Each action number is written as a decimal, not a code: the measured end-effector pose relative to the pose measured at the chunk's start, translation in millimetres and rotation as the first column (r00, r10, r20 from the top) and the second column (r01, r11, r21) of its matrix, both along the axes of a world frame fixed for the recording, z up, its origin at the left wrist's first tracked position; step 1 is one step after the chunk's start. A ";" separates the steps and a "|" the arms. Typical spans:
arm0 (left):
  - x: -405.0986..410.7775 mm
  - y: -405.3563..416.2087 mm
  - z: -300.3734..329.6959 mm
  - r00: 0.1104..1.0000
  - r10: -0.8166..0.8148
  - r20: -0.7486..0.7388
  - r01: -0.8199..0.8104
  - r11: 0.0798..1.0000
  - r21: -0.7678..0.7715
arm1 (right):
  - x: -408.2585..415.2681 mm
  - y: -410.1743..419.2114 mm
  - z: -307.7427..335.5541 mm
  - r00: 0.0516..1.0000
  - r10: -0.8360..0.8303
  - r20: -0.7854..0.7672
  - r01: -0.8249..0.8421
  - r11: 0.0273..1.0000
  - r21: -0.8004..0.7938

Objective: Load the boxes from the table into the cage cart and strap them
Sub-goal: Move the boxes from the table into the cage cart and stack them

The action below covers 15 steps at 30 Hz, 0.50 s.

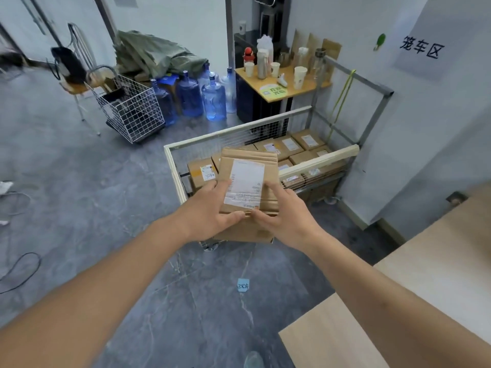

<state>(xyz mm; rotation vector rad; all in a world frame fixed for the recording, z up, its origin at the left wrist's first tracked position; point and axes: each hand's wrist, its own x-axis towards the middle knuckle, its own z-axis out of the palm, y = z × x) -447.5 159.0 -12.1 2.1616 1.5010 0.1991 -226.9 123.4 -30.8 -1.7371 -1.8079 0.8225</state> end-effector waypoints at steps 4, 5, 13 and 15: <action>-5.8 38.8 -7.8 0.999 0.035 -0.013 -0.035 0.999 -0.037 | -7.6 48.3 -11.6 0.999 0.034 0.016 -0.034 0.999 -0.026; -7.9 50.1 -11.0 0.999 0.042 -0.010 -0.042 0.998 -0.050 | -10.3 61.0 -14.9 0.999 0.036 0.022 -0.035 0.999 -0.039; -38.2 173.3 -56.0 1.000 0.006 -0.004 -0.006 0.989 -0.145 | -43.8 173.3 -57.3 0.999 -0.018 0.045 0.024 0.990 -0.143; -47.2 211.7 -72.7 1.000 -0.020 0.001 0.020 0.986 -0.166 | -55.6 204.3 -71.3 0.997 -0.049 0.051 0.057 0.985 -0.165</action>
